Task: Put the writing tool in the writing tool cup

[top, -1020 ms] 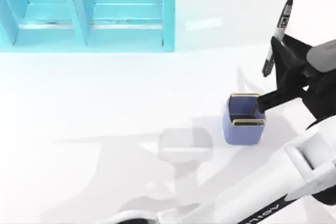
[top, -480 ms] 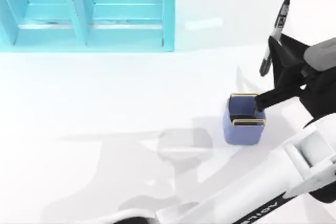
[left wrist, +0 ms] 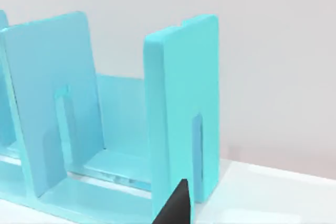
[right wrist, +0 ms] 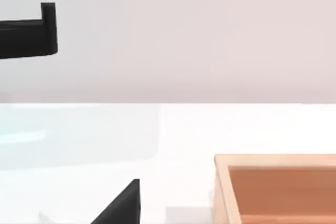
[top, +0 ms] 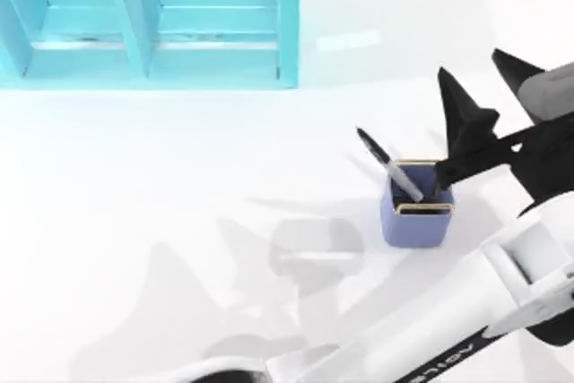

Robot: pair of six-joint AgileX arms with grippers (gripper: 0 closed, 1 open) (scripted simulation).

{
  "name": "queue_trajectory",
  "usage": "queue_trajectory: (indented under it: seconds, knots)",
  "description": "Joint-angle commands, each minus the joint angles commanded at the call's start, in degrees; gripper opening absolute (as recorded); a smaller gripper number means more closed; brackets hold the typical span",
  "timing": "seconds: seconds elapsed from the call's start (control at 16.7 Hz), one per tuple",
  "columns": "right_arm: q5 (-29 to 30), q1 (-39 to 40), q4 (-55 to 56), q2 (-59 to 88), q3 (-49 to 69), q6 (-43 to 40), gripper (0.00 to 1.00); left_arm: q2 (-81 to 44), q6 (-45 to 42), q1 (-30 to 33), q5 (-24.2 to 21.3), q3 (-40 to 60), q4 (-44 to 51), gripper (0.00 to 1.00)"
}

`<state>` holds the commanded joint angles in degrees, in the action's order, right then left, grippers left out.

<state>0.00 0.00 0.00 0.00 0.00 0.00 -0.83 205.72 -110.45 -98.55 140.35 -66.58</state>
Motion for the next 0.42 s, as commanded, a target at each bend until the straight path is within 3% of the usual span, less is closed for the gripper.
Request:
queue_trajectory:
  seconds: [0.12, 0.42]
  knots:
    - [0.00, 0.00, 0.00, 0.00, 0.00, 0.00, 1.00, 0.00, 0.00, 0.00, 0.00, 0.00, 0.00, 1.00]
    - [0.00, 0.00, 0.00, 0.00, 0.00, 0.00, 1.00, 0.00, 0.00, 0.00, 0.00, 0.00, 0.00, 1.00]
